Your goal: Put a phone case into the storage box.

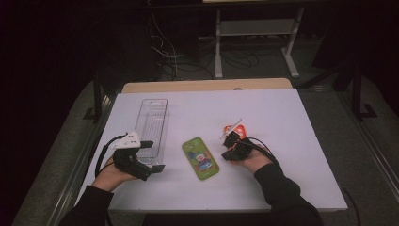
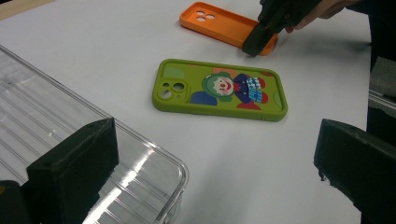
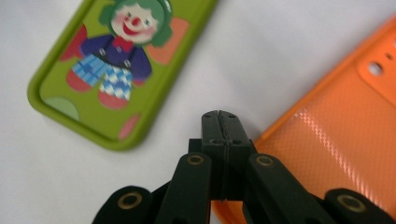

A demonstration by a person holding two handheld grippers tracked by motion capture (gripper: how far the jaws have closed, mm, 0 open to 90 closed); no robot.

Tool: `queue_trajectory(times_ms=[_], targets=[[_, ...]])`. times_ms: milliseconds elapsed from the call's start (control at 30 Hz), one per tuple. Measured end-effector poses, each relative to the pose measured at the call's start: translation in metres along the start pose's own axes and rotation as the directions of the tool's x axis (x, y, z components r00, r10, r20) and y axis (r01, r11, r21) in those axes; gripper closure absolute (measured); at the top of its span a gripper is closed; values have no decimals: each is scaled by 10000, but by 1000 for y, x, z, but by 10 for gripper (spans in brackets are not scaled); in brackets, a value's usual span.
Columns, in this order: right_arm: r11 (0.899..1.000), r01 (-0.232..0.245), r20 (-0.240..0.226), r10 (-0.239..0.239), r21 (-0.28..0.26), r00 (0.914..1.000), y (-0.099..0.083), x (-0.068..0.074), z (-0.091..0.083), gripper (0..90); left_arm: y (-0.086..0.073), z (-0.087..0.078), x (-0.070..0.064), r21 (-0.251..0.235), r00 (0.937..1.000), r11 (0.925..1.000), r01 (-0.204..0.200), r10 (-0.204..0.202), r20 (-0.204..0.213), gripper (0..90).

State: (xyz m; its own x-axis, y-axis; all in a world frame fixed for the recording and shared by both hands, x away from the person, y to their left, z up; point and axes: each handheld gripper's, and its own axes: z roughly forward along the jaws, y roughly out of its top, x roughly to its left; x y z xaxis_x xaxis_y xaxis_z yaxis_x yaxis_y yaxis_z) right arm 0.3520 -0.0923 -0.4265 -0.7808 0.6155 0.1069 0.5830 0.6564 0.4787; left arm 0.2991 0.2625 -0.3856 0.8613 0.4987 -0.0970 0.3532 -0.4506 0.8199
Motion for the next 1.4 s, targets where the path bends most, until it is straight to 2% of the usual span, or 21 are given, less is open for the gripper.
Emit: queue_trajectory(times_ms=[500, 567, 667, 700, 733, 800, 833, 900, 967, 1000, 1033, 1133, 1200, 1233, 1400], targets=[[9973, -735, 309, 735, -24, 9968, -35, -29, -21, 883, 0, 1, 0, 100, 10000, 9999, -52, 52, 16, 0], [9976, -679, 277, 682, -112, 9973, -37, -30, -21, 883, 0, 1, 0, 90, 10000, 9999, -48, 48, 35, 0], [9936, -870, -79, 866, -726, 9962, -37, -29, -31, 856, 0, 1, -1, 82, 10000, 10000, -36, 36, 51, 0], [9910, -950, -187, 936, -943, 9954, -38, -29, -35, 828, 0, 1, -1, 82, 10000, 10000, -36, 36, 51, 0], [9880, -841, -266, 813, -1300, 9963, -39, -30, -40, 775, 0, 1, -1, 82, 10000, 10000, -35, 34, 60, 0], [9817, -1036, -391, 985, -1601, 9944, -43, -29, -48, 685, 0, 1, -1, 85, 10000, 10000, -39, 39, 61, 0], [9777, -1120, -401, 1065, -1778, 9935, -46, -27, -52, 600, 0, 1, -1, 85, 10000, 10000, -39, 39, 61, 0], [9716, -1128, -450, 1056, -2080, 9934, -53, -26, -59, 545, 0, 1, 0, 100, 9999, 9999, -104, 103, 48, 0], [9610, -1094, -447, 1014, -2539, 9938, -61, -25, -66, 414, 0, 1, -1, 107, 9999, 9999, -111, 110, 46, 0], [9610, -1094, -447, 1014, -2539, 9938, -61, -25, -66, 414, 0, 1, -1, 107, 9999, 9999, -111, 110, 46, 0], [9468, -1159, -315, 1115, -3002, 9933, -71, -23, -72, 272, 0, 1, -1, 111, 9999, 9999, -116, 115, 44, 0], [9266, -1124, -40, 1188, -3589, 9929, -83, -23, -74, 116, 0, 1, -1, 146, 9999, 9998, -130, 129, 39, 0], [9195, -1126, 34, 1229, -3767, 9924, -91, -23, -73, 57, 0, 2, -1, 192, 9997, 9995, -245, 244, 51, 0], [9129, -1351, -88, 1427, -3851, 9897, -96, -22, -72, 1, 0, 2, -1, 187, 9997, 9996, -229, 228, 58, 0], [9122, -1379, -25, 1485, -3858, 9889, -109, -21, -68, 0, 0, 2, -1, 186, 9998, 9996, -214, 213, 65, 0]])
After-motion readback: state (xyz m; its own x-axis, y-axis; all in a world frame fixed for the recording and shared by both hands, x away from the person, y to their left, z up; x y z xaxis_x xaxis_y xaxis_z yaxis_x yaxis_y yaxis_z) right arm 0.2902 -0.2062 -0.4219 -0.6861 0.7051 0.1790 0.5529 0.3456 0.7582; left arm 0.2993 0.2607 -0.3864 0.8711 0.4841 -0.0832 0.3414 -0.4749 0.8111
